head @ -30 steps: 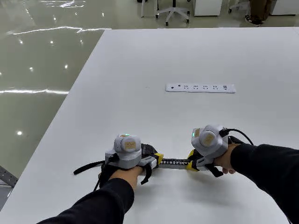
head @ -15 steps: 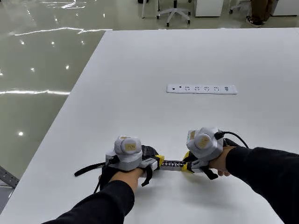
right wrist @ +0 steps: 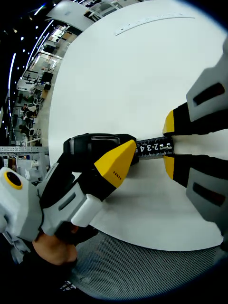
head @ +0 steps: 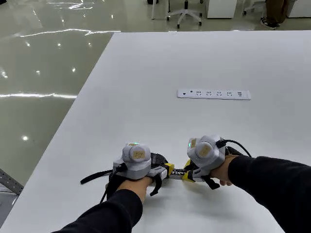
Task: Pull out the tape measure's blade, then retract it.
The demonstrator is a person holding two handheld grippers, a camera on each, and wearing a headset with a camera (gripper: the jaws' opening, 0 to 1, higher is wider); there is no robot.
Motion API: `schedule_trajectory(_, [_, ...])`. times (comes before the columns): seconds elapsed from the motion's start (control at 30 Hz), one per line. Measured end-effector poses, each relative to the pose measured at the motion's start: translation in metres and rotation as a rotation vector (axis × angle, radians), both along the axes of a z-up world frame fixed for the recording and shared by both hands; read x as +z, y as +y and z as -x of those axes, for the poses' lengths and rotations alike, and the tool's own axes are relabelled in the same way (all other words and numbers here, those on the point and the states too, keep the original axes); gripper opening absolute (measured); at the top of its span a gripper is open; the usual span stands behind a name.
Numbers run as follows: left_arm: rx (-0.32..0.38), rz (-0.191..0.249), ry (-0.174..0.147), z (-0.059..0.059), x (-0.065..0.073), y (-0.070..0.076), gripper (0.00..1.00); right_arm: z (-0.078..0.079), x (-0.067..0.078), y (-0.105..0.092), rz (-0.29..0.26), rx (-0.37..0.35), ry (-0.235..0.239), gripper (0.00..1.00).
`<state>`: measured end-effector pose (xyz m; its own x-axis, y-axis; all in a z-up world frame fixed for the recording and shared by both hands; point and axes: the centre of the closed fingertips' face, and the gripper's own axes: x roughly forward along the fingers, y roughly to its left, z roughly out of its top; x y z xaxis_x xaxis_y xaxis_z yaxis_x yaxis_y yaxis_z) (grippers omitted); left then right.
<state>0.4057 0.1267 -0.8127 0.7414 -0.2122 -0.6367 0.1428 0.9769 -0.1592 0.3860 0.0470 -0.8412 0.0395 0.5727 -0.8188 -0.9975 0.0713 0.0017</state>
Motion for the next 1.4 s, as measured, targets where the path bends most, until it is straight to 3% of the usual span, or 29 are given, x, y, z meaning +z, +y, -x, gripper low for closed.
schedule_trajectory(0.63, [0.003,0.015,0.005,-0.001,0.000,0.000,0.63,0.009,0.006,0.042,-0.087,0.020,-0.011,0.10])
schedule_trajectory(0.67, [0.000,0.014,0.005,0.000,0.000,0.000,0.63,0.011,0.007,0.042,-0.081,0.056,-0.030,0.10])
schedule_trajectory(0.73, [0.001,0.016,0.006,-0.001,0.000,0.000,0.63,0.011,0.006,0.039,-0.087,0.039,-0.011,0.10])
schedule_trajectory(1.4, [-0.002,0.019,0.002,0.000,0.001,0.000,0.63,0.011,0.001,0.033,-0.082,0.038,-0.006,0.10])
